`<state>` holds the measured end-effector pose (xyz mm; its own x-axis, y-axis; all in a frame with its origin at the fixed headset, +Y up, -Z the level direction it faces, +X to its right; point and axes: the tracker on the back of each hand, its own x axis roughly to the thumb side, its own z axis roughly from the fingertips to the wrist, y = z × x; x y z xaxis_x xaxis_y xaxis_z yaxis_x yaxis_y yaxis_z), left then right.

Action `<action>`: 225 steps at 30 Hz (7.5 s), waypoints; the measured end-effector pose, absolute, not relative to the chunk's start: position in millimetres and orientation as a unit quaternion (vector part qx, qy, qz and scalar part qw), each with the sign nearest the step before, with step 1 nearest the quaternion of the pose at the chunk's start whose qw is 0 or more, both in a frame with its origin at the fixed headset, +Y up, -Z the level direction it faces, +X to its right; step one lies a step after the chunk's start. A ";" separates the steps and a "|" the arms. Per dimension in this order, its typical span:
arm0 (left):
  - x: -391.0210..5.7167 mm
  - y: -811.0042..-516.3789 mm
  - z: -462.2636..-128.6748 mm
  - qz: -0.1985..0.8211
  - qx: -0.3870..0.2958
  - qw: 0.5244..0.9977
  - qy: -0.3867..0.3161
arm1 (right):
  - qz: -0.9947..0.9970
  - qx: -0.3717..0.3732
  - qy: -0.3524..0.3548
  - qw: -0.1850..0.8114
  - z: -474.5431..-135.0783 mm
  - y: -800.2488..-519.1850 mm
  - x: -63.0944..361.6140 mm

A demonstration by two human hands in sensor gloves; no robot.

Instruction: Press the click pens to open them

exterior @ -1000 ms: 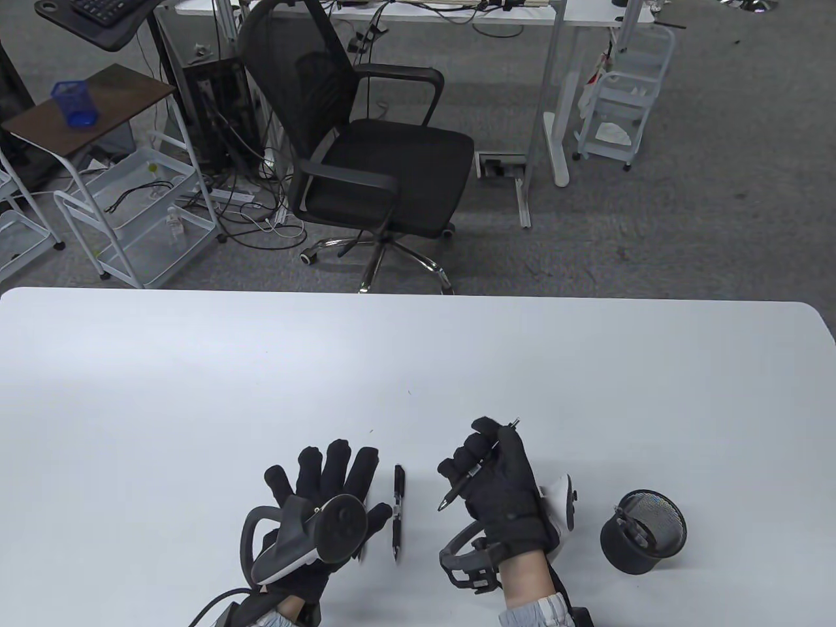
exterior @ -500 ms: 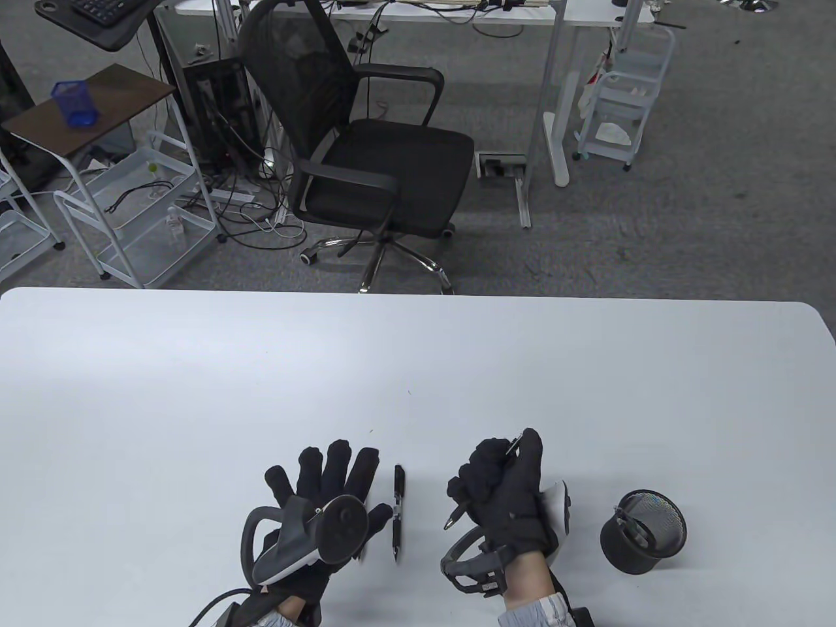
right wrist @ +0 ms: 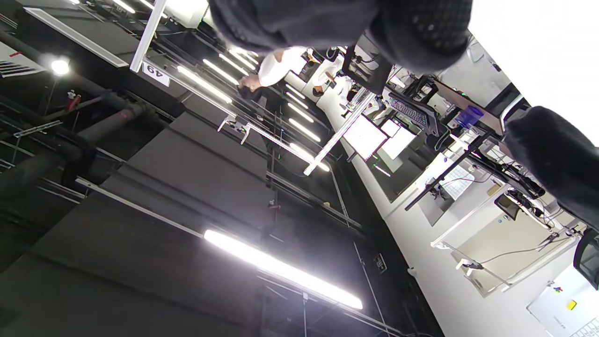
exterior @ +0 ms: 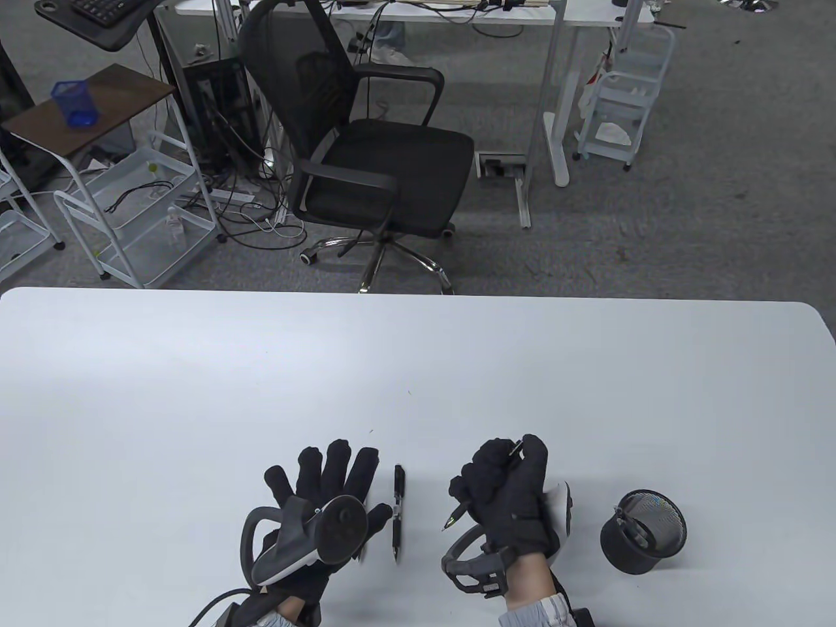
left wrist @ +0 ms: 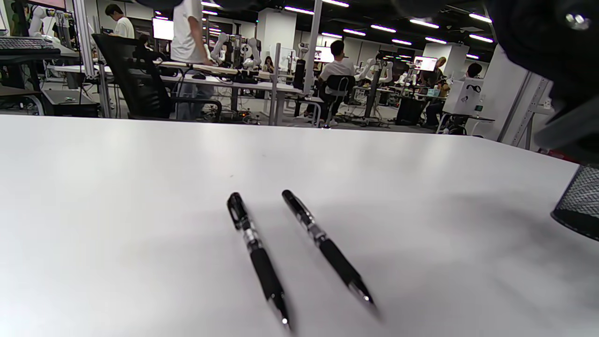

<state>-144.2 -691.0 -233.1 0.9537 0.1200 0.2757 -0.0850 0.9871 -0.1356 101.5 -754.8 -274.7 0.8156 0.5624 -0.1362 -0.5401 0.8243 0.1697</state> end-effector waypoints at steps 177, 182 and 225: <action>-148.9 -687.1 -234.9 0.082 -0.069 0.982 -0.153 | 0.971 -0.086 0.089 0.204 -220.5 -727.0 280.6; -148.1 -687.1 -234.7 0.079 -0.069 0.983 -0.151 | 0.974 -0.093 0.075 0.192 -220.2 -730.6 278.7; -148.2 -687.2 -234.7 0.078 -0.074 0.983 -0.148 | 0.976 -0.122 -0.010 0.178 -217.3 -724.1 277.3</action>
<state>-148.2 -687.2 -234.7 0.9436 0.1762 0.2802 -0.1322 0.9767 -0.1691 277.3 -724.1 -217.3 -0.9069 0.3496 -0.2350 -0.3447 -0.9366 -0.0631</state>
